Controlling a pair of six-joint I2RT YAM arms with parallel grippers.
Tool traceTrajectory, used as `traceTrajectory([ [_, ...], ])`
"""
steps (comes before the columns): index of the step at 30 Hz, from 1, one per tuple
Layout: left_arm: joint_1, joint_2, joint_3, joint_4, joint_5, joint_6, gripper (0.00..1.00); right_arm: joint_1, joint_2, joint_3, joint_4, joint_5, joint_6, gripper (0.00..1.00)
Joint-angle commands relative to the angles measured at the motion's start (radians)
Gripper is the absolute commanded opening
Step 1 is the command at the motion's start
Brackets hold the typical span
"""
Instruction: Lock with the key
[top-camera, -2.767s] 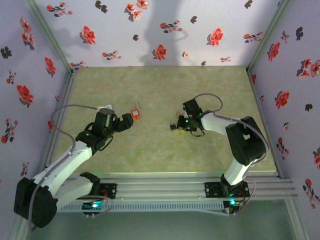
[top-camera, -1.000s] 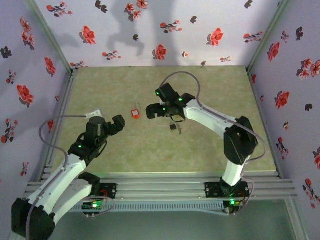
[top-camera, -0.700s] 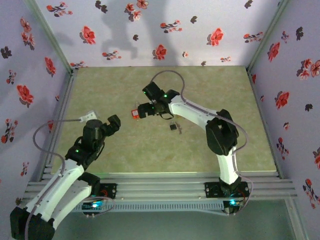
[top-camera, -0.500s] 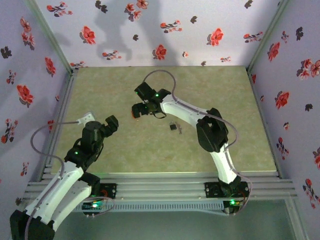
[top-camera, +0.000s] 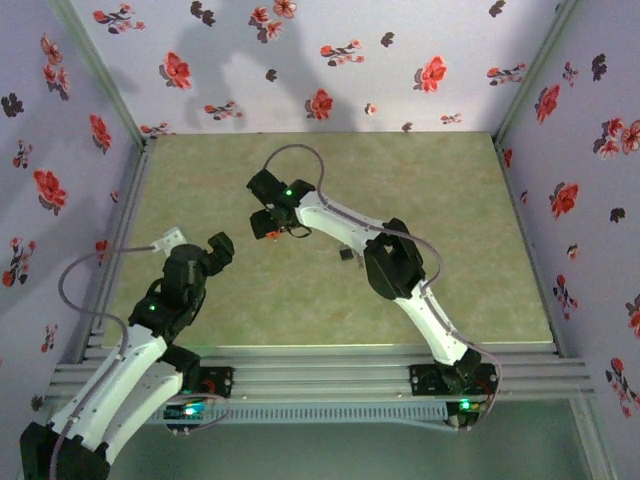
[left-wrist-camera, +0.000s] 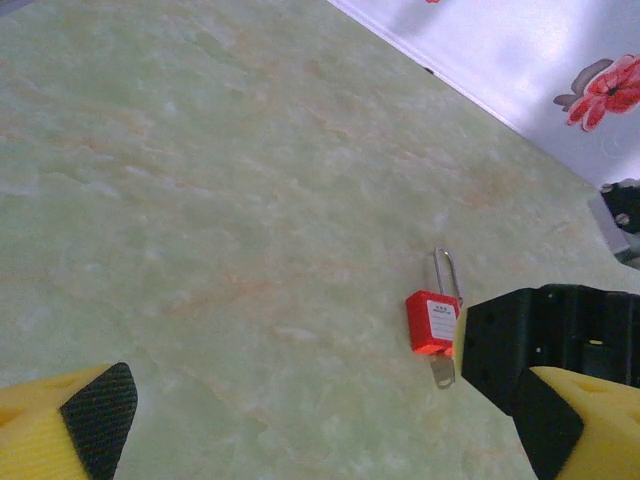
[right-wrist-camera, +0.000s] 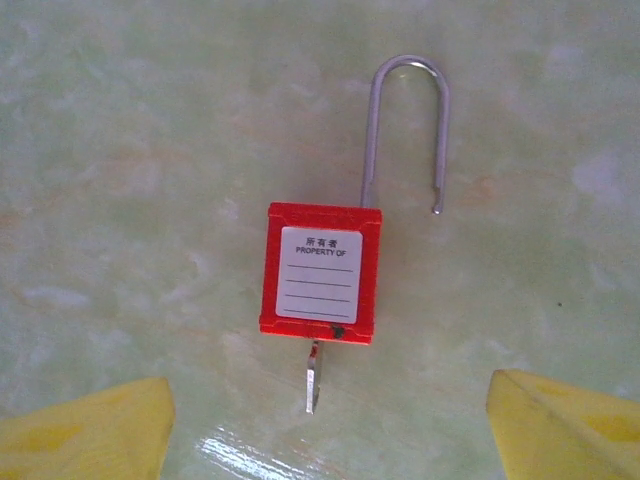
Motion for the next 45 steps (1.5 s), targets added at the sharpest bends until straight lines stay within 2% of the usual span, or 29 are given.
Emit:
traceTrajectory([
  [1, 0.01, -0.015, -0.01, -0.007, -0.037, -0.01, 1.0, 0.008, 0.043, 0.056, -0.04, 0.014, -0.021, 0.8],
  [18, 0.01, -0.025, -0.015, -0.004, -0.038, -0.01, 1.0, 0.012, 0.169, 0.154, -0.046, 0.027, -0.053, 0.74],
  [45, 0.01, -0.032, -0.022, 0.001, -0.044, -0.006, 1.0, 0.024, 0.253, 0.192, -0.038, 0.115, -0.098, 0.48],
])
